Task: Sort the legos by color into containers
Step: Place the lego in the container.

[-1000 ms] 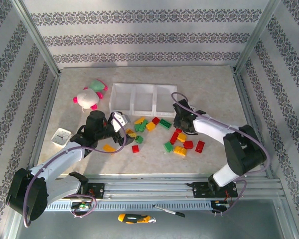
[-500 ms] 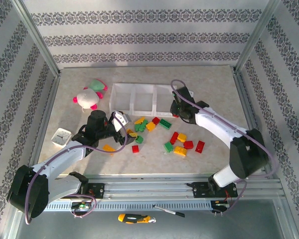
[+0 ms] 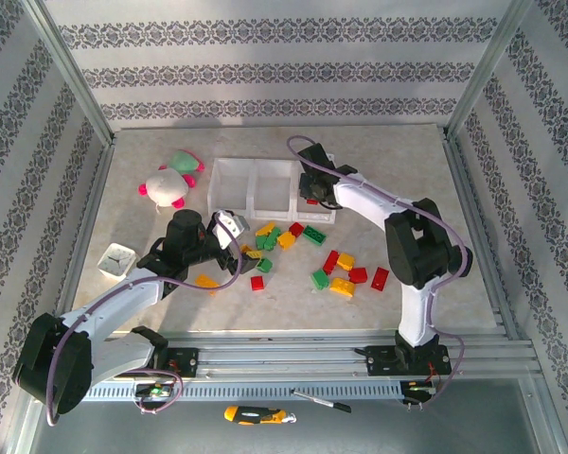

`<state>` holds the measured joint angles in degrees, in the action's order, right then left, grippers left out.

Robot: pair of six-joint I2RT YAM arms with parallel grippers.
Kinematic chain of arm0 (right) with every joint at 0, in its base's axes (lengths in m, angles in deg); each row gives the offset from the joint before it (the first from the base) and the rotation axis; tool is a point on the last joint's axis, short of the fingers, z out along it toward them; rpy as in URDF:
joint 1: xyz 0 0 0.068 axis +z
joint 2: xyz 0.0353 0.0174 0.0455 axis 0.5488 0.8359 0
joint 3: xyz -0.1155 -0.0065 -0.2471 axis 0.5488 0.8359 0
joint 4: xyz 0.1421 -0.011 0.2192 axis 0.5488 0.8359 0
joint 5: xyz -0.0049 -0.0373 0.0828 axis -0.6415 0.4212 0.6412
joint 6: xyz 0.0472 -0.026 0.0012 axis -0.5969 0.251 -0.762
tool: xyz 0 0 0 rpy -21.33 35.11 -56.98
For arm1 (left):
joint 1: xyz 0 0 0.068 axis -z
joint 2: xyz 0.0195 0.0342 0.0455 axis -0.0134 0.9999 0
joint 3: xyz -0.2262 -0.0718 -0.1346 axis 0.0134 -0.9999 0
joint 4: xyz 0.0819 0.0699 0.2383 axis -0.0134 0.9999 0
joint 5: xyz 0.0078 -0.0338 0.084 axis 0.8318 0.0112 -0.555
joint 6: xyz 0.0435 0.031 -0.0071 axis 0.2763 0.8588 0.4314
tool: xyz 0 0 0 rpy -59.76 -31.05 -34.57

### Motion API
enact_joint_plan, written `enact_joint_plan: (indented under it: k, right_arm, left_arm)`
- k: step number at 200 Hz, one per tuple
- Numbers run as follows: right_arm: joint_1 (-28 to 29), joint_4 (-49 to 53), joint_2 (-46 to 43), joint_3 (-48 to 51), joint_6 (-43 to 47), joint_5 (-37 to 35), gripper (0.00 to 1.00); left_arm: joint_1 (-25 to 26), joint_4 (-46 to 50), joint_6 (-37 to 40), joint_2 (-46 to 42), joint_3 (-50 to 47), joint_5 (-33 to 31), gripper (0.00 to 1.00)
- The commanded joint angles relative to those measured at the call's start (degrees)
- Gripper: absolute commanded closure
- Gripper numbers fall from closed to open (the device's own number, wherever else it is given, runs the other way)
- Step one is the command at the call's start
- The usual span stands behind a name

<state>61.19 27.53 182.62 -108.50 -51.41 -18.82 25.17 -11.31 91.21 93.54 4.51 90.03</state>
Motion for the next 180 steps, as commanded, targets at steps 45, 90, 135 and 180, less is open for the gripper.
enact_joint_plan:
  k: [45,90,135,180]
  right_arm:
    - [0.72,1.39,-5.58,0.04,4.75,-1.3,0.36]
    - [1.44,-4.11,-18.83,13.92,6.25,0.37,0.27]
    - [3.07,-11.45,-30.63,27.79,7.57,5.93,0.19]
    - [8.75,-13.45,-33.86,29.98,14.33,7.24,0.14]
  left_arm:
    - [1.05,0.54,-4.43,0.53,1.34,-3.99,0.01]
    - [2.57,13.0,-11.02,0.63,7.19,-17.22,0.01]
    - [3.29,30.29,-34.58,4.24,17.01,-41.07,0.01]
    - [1.59,37.11,-46.93,6.16,15.6,-49.64,0.01]
